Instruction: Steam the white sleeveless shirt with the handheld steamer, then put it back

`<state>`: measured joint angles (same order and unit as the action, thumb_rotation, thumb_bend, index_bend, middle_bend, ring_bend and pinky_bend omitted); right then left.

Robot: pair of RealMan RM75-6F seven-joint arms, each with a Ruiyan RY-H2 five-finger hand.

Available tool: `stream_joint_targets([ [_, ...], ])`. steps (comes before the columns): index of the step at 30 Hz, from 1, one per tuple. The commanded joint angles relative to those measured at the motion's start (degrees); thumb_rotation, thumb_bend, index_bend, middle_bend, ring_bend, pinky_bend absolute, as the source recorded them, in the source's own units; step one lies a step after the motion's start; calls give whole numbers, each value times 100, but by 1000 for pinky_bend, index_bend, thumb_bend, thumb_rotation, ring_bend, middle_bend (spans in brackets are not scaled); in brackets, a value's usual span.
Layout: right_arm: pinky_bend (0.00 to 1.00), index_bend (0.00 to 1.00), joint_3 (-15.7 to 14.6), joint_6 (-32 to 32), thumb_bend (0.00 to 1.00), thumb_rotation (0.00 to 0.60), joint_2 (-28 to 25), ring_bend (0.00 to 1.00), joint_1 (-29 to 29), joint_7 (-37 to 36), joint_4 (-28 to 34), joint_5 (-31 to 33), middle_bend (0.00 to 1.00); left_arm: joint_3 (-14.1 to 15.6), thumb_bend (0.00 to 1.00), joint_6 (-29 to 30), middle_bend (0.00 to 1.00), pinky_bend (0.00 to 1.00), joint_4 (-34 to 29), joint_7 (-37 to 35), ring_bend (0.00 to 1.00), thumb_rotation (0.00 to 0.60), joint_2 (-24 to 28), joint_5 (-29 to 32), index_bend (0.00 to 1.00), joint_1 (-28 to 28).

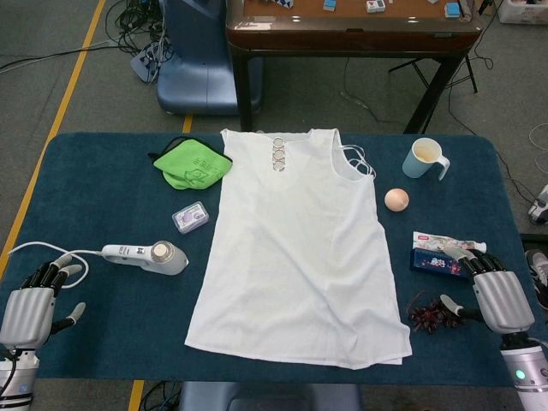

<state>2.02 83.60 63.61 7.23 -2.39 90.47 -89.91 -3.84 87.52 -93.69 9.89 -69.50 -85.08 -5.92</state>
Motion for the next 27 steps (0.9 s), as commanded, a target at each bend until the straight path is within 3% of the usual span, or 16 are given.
stream_joint_targets([
  [1,239,200,-2,-4,195,600,1,206,2,5,4,-5,255,4,198,-1,188,277,3,-8,165,600,1,-7,272,2],
  [12,239,199,96,86,195,600,-155,206,85,94,118,-144,255,-7,198,19,188,278,11,-84,165,600,39,-48,272,3],
  [16,239,141,180,1,195,600,-341,207,151,296,374,-49,243,-51,198,-52,188,276,41,-168,165,600,65,-30,271,-55],
  [27,239,119,543,-97,195,600,-815,207,383,733,928,200,221,-320,198,-949,188,271,-48,-140,164,600,221,259,201,-670],
])
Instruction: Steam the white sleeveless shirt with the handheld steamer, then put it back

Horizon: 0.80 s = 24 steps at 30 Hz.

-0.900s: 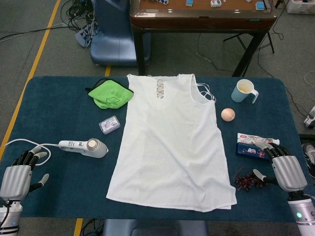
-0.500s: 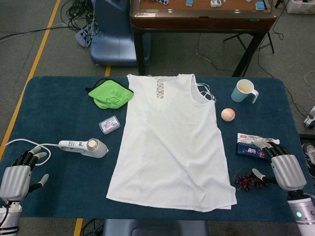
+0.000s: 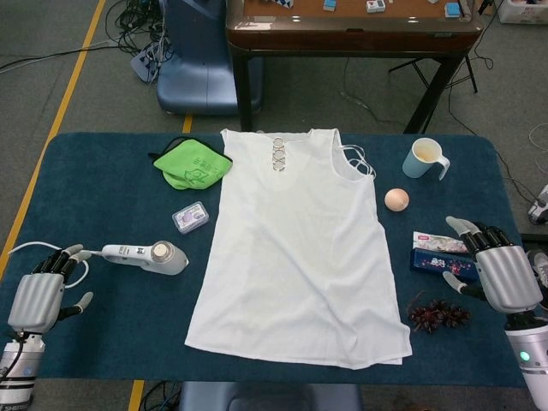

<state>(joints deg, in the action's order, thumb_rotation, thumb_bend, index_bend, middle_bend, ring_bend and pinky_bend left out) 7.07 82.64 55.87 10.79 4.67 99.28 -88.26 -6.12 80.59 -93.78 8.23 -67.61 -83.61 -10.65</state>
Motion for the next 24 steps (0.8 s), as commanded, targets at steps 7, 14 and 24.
stream_joint_targets([
  [7,239,119,4,5,195,600,-92,206,-25,-1,93,116,221,-237,197,-1010,184,265,46,80,156,600,-148,341,121,-754],
  [14,239,119,-72,71,195,600,-110,207,-123,-143,22,113,221,-359,198,-1491,163,261,329,513,147,600,-573,740,96,-1186],
  [24,239,119,-125,117,195,600,-142,206,-191,-327,-90,82,221,-442,198,-1835,155,256,1021,1280,144,600,-1062,1338,98,-1608],
])
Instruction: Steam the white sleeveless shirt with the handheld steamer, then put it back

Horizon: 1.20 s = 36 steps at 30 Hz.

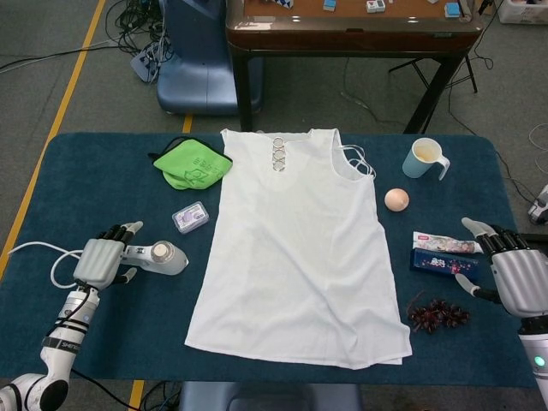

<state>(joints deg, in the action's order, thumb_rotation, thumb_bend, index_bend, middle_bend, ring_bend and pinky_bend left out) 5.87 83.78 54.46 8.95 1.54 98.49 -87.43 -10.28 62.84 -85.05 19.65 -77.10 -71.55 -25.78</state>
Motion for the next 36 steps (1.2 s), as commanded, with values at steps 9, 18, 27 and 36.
stream_joint_targets([
  [9,239,119,-34,-16,195,600,-17,207,-26,-59,-31,1,221,-52,197,-300,154,256,703,301,143,600,-389,510,243,-325],
  [18,239,119,-38,-31,195,600,-29,206,-41,-87,-38,40,221,-69,198,-535,154,256,1092,364,144,600,-615,834,313,-517],
  [27,239,119,-51,-63,195,600,-38,206,-56,-118,-38,80,221,-64,198,-568,200,256,1400,336,159,600,-872,906,425,-659],
  [36,239,119,-66,-134,195,600,-23,207,-63,-141,-48,159,221,15,199,-600,433,317,1630,116,386,600,-1062,751,603,-747],
])
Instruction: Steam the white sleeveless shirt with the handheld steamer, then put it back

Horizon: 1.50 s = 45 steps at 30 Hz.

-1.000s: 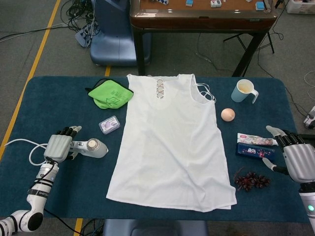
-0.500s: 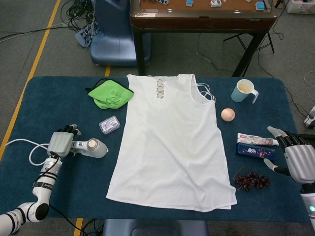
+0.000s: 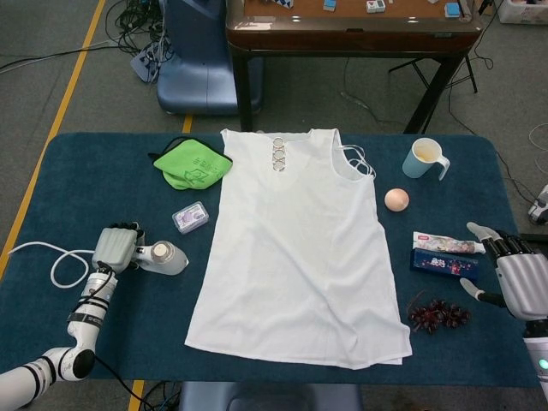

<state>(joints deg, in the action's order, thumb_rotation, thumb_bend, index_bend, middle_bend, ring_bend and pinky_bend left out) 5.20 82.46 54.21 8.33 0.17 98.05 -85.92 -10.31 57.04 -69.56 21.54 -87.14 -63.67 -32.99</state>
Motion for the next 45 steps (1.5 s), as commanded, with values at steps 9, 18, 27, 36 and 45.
stream_joint_targets([
  [9,239,119,-10,-3,195,600,8,207,-40,-2,-7,66,221,45,199,-41,645,600,452,-815,572,600,-234,-313,712,-43],
  [18,239,119,-26,-50,195,600,10,207,-29,50,60,58,221,7,199,-366,728,666,568,-2243,635,600,-85,-603,786,-57],
  [27,239,119,-84,-181,195,600,20,207,9,138,150,26,221,-33,199,-315,751,689,511,-3460,650,600,149,-992,818,-45],
  [36,239,119,-221,-553,195,600,83,207,198,226,201,-185,221,-79,199,-454,751,690,-95,-3852,651,600,496,-1016,818,-98],
  [45,230,119,-454,-1316,539,600,283,161,609,188,183,-514,217,-248,199,-557,751,691,-941,-3469,651,600,742,-780,818,-283],
])
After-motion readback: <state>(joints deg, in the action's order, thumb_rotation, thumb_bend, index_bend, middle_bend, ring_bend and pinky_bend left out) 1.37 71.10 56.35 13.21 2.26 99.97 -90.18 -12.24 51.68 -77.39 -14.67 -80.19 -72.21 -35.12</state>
